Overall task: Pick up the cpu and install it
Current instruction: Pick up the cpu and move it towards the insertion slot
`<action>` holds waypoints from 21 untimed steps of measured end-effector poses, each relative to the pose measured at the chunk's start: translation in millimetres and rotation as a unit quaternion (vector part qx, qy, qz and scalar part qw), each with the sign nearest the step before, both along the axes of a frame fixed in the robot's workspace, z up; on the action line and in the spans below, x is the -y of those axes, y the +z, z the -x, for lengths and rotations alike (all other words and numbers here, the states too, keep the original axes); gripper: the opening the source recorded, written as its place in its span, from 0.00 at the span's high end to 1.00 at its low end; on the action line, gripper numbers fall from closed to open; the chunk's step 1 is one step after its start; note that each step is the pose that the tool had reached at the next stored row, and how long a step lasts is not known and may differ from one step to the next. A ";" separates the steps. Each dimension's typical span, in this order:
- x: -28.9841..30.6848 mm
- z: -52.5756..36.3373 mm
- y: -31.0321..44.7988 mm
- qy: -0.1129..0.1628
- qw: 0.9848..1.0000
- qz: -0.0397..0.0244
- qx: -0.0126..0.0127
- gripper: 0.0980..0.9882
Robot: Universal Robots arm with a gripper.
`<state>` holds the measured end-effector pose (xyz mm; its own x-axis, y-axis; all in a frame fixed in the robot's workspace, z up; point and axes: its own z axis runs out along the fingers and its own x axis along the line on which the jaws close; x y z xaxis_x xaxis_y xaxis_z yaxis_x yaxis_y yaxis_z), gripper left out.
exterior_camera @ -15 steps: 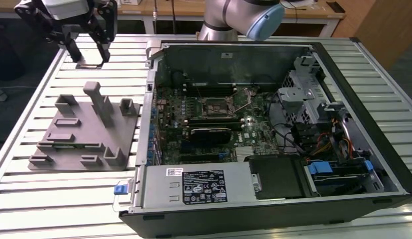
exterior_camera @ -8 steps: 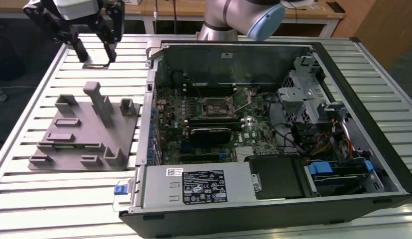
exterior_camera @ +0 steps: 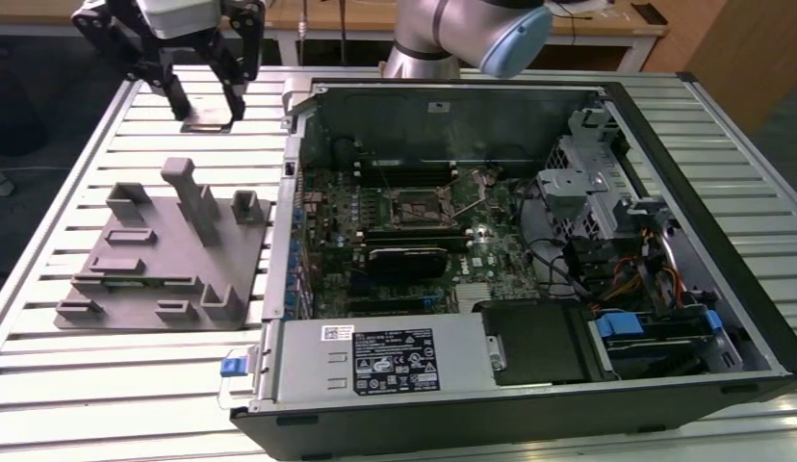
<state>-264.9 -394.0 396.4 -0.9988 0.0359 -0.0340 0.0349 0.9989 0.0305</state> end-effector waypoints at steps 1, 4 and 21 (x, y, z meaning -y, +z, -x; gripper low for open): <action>0.0 -2.3 0.1 0.000 1.000 0.000 0.000 0.50; 0.0 -8.9 0.0 0.000 1.000 0.000 0.000 0.50; 0.0 -46.6 0.0 0.000 1.000 0.000 0.000 0.50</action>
<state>-218.3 -394.0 396.5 -0.9988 0.0359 -0.0339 0.0349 0.9989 0.0304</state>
